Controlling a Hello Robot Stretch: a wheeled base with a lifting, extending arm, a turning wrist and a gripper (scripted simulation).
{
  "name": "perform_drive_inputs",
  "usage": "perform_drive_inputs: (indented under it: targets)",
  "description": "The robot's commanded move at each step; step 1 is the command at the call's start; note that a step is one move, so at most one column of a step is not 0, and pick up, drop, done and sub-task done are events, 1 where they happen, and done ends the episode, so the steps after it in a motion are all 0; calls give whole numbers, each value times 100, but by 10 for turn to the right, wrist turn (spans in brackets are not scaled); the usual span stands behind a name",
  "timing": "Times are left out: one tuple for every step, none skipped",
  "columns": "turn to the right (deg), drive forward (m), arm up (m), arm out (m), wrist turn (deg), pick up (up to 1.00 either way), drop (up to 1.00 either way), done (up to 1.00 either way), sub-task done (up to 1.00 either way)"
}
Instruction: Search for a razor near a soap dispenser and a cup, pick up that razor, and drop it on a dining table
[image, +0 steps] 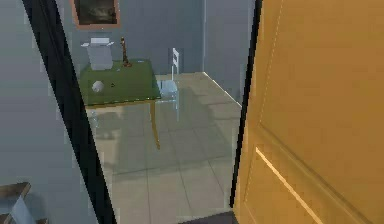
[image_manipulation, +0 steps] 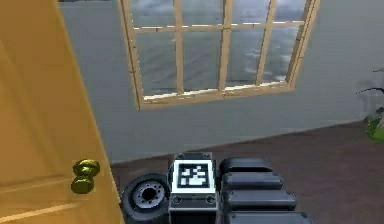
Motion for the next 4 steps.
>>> perform_drive_inputs:
  targets:
    - [0,100,0,0,0,0,0,0,0]
    - [0,20,0,0,0,0,0,0,0]
    - [90,0,0,0,0,0,0,0,0]
    - [0,60,0,0,0,0,0,0,0]
